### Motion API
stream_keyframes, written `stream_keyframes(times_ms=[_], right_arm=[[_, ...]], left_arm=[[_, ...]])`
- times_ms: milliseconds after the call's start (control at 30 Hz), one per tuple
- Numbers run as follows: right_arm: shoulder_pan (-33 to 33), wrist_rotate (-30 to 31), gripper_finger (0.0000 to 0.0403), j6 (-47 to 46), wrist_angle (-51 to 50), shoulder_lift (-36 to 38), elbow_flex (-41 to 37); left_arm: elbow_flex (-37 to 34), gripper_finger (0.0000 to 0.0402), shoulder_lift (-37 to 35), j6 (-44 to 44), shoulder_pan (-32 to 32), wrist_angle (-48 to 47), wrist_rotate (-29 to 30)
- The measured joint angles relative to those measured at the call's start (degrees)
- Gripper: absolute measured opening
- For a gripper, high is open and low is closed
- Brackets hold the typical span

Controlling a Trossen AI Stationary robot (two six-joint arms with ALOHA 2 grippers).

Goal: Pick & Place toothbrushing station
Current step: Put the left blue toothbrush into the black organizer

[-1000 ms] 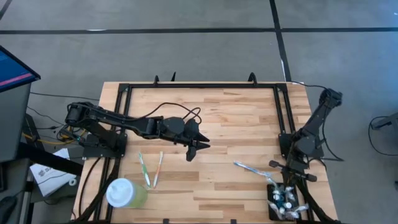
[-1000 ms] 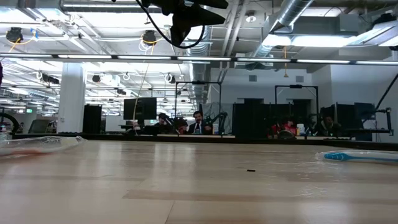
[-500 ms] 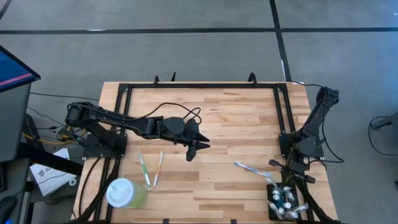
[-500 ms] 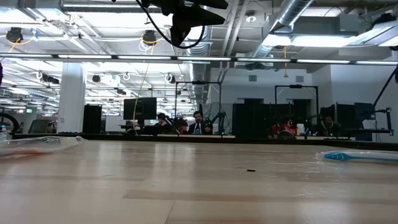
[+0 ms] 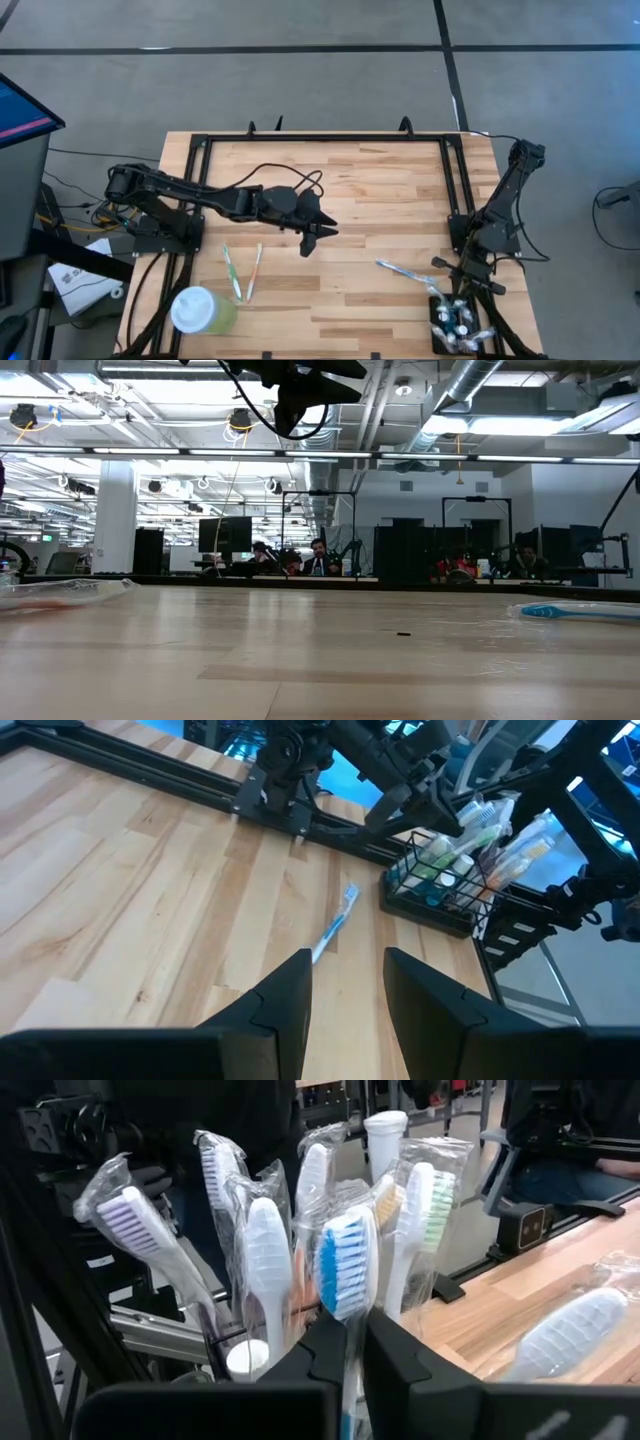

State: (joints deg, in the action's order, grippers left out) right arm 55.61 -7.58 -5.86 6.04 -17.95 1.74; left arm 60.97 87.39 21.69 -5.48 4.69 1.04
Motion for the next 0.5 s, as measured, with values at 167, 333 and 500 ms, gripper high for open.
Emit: stream_keyframes(times_ms=[167,333,500], right_arm=[[-0.02,0.20,0.0045,-5.20,0.31,-0.05,-0.09],[-0.16,2.35,0.0075,-10.20,1.82,-0.07,-0.15],[-0.04,4.49,0.0109,-15.30,1.91,-0.05,-0.15]], left_arm=[[0.00,0.0121,0.00,0.00,0.30,0.00,-0.02],[0.00,0.0121,0.00,-0.01,0.70,0.00,-0.02],[0.00,0.0121,0.00,-0.26,0.76,0.00,-0.13]])
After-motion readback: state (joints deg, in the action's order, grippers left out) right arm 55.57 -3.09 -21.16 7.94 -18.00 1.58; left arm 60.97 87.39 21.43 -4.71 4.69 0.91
